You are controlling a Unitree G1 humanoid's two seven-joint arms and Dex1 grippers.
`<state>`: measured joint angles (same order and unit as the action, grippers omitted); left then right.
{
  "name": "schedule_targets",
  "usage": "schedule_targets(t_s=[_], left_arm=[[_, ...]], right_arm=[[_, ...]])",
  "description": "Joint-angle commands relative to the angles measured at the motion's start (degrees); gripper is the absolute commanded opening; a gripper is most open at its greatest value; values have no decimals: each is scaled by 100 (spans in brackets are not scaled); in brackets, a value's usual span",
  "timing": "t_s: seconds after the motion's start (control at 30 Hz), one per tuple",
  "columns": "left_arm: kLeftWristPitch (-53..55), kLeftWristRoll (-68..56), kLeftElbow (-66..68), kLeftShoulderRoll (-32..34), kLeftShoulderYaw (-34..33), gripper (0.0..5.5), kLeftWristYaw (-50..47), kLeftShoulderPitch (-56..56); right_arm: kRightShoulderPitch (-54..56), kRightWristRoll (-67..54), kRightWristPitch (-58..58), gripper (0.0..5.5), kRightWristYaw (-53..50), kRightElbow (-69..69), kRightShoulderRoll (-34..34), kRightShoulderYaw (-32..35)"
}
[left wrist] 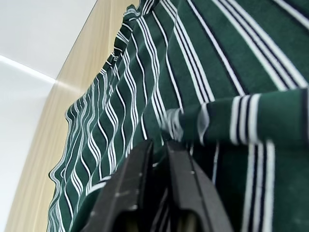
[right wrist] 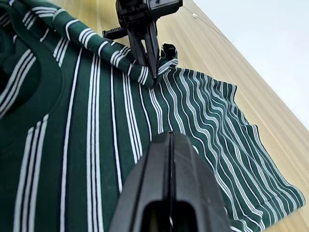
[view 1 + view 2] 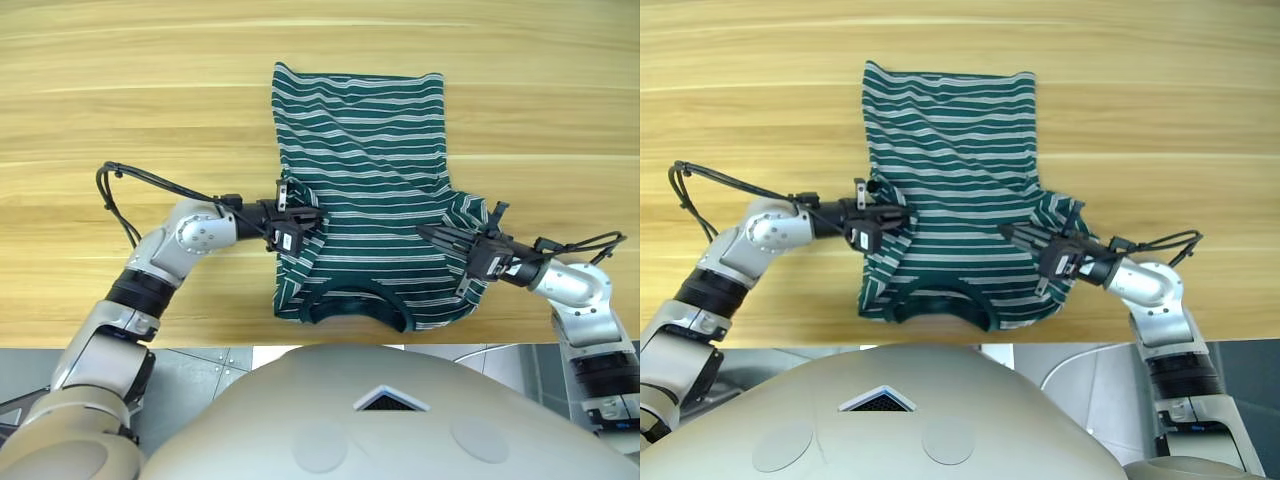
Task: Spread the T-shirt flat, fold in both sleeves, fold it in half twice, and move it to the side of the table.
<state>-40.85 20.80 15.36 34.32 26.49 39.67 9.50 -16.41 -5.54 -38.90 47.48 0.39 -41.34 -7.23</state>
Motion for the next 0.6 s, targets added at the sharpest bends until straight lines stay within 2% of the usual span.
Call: schedule_targets(t_s=[0.03,0.17,0.43,0.6], left_arm=[[46,95,95,25,153,103,115,-26],[19,-7,92,54,246,170,256,-65],[-1,-655,-143,-24,116,286,256,-127],[-3,-638,-182,-49,-84,370,33,-50]], right_arm=[[-41,-22,74,0,29,-100,-51,1],[-80,-52,78,0,54,-130,-71,5],[18,-192,179,134,12,-149,-29,94],[198,-382,319,227,-205,-140,86,326]])
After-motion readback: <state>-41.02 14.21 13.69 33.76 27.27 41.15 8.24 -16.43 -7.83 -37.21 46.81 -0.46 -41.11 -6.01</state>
